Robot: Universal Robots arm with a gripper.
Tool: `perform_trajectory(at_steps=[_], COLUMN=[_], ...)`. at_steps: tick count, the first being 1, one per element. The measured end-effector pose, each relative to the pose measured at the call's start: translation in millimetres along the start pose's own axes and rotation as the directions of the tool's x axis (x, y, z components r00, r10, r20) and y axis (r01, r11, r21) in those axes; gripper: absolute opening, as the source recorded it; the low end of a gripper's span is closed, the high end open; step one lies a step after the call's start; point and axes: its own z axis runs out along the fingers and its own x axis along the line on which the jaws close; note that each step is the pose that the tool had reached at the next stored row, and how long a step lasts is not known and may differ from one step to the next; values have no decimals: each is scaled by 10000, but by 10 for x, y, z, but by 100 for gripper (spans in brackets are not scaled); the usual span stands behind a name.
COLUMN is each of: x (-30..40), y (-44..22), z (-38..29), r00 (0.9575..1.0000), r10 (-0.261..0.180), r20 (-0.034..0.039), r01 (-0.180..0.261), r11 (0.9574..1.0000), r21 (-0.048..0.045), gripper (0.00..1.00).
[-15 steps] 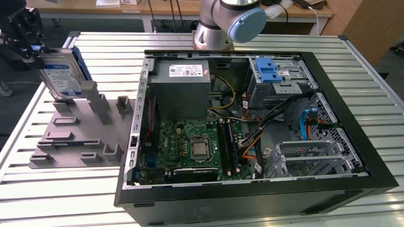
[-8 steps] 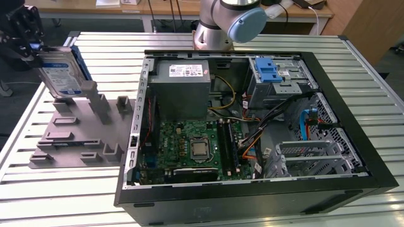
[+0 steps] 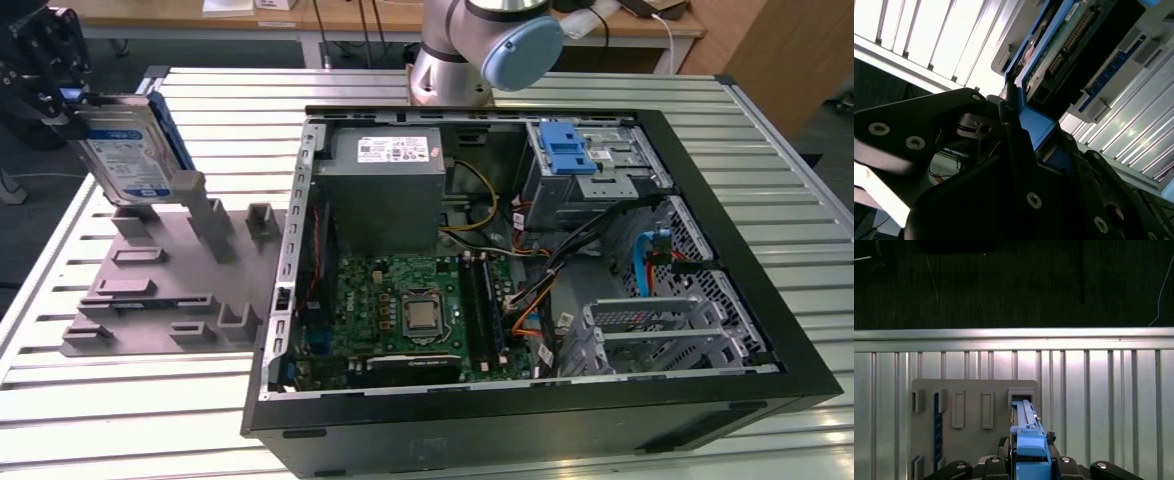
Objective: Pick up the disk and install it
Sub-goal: 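Pick up the disk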
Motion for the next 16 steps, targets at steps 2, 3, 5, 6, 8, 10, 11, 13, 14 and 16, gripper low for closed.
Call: perform_trajectory(at_steps=[2, 3, 5, 6, 8, 10, 11, 13, 14, 16], x=[0, 0, 0, 0, 0, 0, 0, 0, 0, 0], y=[0, 0, 0, 0, 0, 1, 0, 1, 1, 1], z=[-14, -20, -34, -41, -54, -65, -70, -83, -90, -102], r00=[10000, 10000, 10000, 10000, 10000, 10000, 10000, 10000, 10000, 10000], r10=[0, 0, 0, 0, 0, 0, -1, 0, 0, 0], r20=[0, 0, 0, 0, 1, 0, 0, 1, 0, 1], r01=[0, 0, 0, 0, 0, 0, 1, 0, 0, 0], r11=[10000, 10000, 10000, 10000, 10000, 10000, 10000, 10000, 10000, 10000], r21=[0, 1, 0, 1, 1, 0, 1, 1, 0, 1], gripper=[36, 36, 36, 36, 36, 36, 36, 36, 36, 36])
